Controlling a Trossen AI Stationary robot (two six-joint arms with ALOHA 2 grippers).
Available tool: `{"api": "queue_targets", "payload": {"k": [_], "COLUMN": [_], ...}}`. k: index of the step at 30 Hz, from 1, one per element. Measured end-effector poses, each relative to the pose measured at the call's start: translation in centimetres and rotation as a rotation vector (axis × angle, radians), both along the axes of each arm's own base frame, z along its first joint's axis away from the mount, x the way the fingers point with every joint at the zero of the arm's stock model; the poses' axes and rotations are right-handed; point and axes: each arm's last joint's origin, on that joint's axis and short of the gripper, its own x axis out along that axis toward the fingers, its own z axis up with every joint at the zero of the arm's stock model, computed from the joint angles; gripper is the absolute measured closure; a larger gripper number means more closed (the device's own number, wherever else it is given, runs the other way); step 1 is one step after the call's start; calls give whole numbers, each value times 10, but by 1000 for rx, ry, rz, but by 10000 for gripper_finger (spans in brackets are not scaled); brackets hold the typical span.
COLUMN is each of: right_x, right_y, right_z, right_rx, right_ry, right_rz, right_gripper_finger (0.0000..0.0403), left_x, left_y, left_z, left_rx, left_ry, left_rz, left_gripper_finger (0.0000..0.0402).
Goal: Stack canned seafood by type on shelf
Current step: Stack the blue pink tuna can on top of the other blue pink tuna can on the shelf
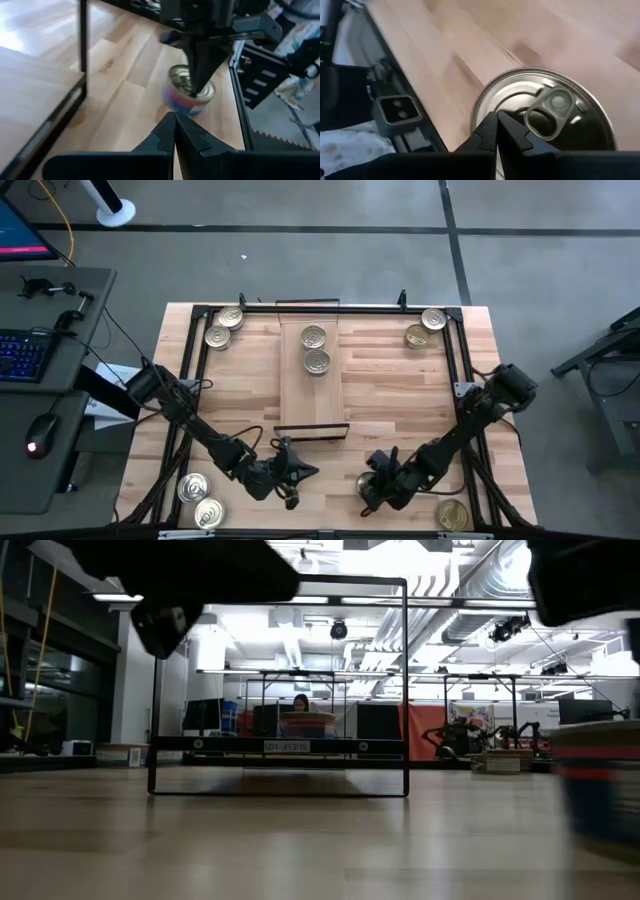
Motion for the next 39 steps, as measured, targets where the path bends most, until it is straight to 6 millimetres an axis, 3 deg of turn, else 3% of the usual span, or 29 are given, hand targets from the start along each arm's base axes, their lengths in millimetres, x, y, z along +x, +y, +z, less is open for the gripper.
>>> {"api": "queue_targets", "payload": {"k": [6,13,19,26,29,39], "right_x": [11,-4,-23,-41,-46,-63], "right_y": [7,17,23,20,18,9], "right_z": [19,50,45,29,26,13], "right_rx": [-27,-48,-72,-157,-195,-397], "right_ry": [-242,-365,-272,-97,-47,131], "right_rz": [84,166,140,120,147,317], "right_gripper_finger": [403,403,403,403,403,403], "left_x": [9,9,18,67,82,104], "left_y": [-12,-12,-14,-35,-38,-20], "left_z": [0,2,-6,-10,-10,-19], "left_rx": [48,57,66,241,316,323], "left_ry": [19,16,30,40,105,130], "left_rz": [-105,-113,-152,-294,-275,-193], "left_gripper_finger": [401,401,401,401,401,402]}}
